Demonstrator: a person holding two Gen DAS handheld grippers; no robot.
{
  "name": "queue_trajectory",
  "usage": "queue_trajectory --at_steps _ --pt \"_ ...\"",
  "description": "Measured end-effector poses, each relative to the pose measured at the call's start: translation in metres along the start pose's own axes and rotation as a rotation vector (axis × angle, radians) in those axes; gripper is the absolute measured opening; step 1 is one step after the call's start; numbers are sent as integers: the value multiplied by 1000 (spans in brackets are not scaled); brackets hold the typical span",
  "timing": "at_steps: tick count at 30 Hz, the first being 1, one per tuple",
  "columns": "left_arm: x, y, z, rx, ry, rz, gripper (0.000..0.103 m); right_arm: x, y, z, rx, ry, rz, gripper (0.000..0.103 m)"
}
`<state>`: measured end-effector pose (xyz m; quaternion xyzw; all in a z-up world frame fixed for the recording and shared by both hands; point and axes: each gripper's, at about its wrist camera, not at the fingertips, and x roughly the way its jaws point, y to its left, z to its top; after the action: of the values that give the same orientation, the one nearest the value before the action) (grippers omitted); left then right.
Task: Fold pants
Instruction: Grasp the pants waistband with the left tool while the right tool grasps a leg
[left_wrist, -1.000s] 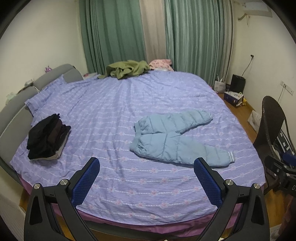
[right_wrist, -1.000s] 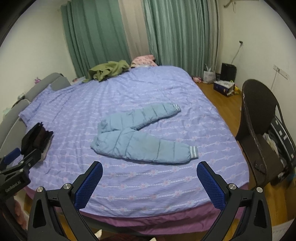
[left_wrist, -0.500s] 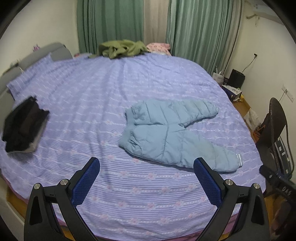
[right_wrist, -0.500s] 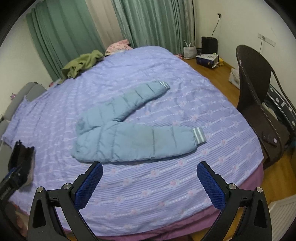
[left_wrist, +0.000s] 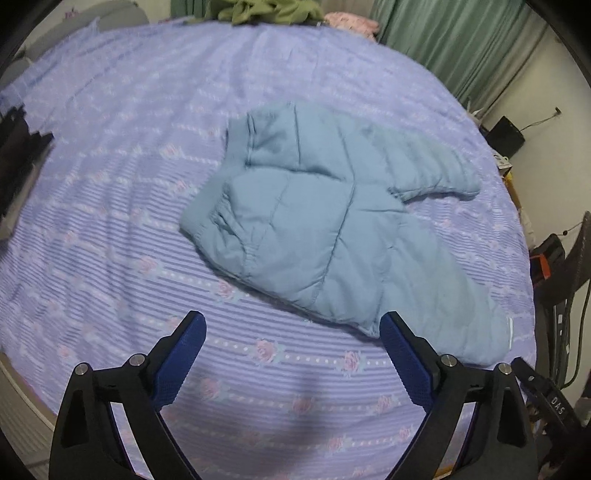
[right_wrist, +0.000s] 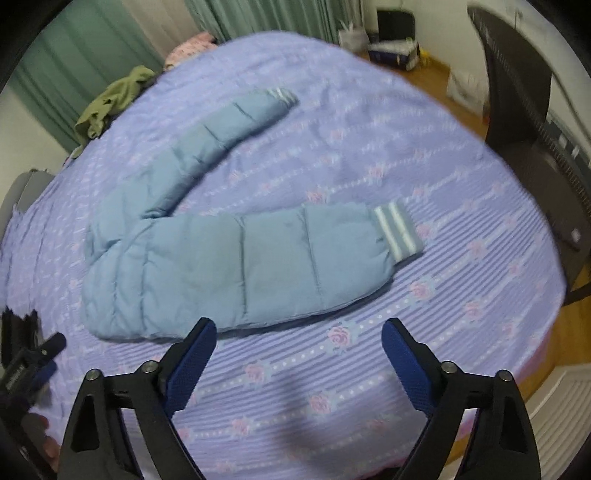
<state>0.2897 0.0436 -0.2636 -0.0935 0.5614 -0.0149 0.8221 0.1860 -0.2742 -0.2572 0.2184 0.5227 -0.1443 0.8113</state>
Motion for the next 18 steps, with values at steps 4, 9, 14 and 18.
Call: queue_trajectory --at_steps 4,9,14,18 --pt "34 -1 7 -42 51 -2 93 39 -12 5 92 67 41 83" --pt "63 -3 13 -75 86 -8 92 72 -23 5 262 136 100 78" --pt "87 -4 18 -79 134 -27 92 92 -28 0 351 158 122 77" --pt "105 -3 21 -124 176 -80 81 104 -26 5 358 157 119 70"
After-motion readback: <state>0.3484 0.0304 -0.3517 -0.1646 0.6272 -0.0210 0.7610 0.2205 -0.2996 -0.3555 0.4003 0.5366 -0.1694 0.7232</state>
